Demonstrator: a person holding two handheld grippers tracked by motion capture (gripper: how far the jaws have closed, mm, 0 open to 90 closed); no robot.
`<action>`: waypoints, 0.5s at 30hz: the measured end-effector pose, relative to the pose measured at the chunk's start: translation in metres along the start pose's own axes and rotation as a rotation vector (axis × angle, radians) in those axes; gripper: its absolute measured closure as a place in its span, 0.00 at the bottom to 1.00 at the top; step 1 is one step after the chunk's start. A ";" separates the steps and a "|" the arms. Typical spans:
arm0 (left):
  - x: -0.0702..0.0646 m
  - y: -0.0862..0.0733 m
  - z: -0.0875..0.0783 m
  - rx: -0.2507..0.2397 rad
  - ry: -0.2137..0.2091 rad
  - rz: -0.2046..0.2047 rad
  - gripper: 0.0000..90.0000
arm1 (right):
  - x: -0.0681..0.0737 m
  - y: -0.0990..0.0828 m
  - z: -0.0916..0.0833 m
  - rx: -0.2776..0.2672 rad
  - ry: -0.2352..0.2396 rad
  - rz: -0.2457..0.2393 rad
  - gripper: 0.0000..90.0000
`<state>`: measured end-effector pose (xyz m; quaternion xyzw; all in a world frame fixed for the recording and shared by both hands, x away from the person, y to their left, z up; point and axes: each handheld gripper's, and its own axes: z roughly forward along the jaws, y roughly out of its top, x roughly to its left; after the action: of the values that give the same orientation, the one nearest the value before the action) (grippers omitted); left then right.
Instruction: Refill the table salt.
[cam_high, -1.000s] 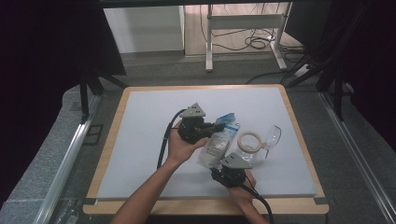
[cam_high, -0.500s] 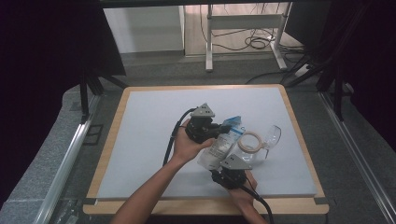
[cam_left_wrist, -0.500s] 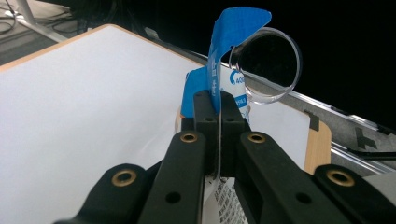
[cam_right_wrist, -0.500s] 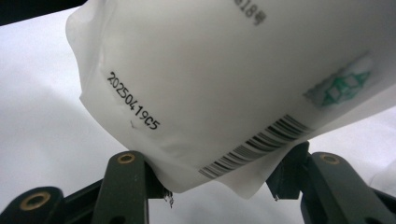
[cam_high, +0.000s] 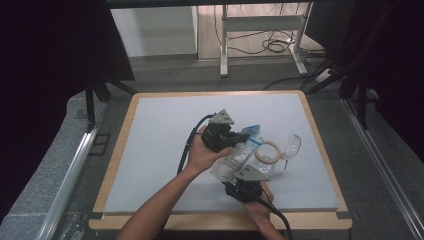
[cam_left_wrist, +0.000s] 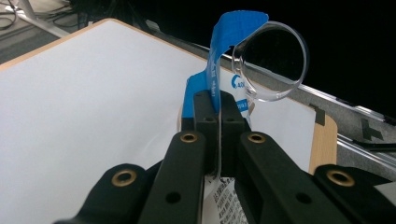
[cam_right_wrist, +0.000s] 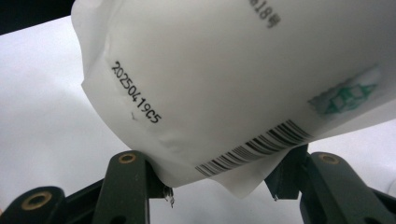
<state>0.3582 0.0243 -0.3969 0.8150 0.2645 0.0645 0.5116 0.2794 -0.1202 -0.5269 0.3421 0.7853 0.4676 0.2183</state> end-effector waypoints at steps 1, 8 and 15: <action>0.000 0.000 0.001 0.002 -0.001 -0.004 1.00 | 0.000 0.000 0.000 0.000 0.000 -0.001 0.58; -0.002 0.004 0.006 0.022 0.003 0.007 1.00 | -0.001 0.000 0.001 0.006 0.000 -0.005 0.59; -0.003 0.009 0.014 0.051 0.010 0.018 1.00 | -0.004 0.001 0.001 0.010 0.018 0.009 0.59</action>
<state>0.3641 0.0089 -0.3953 0.8298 0.2613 0.0665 0.4886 0.2831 -0.1221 -0.5265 0.3426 0.7880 0.4676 0.2073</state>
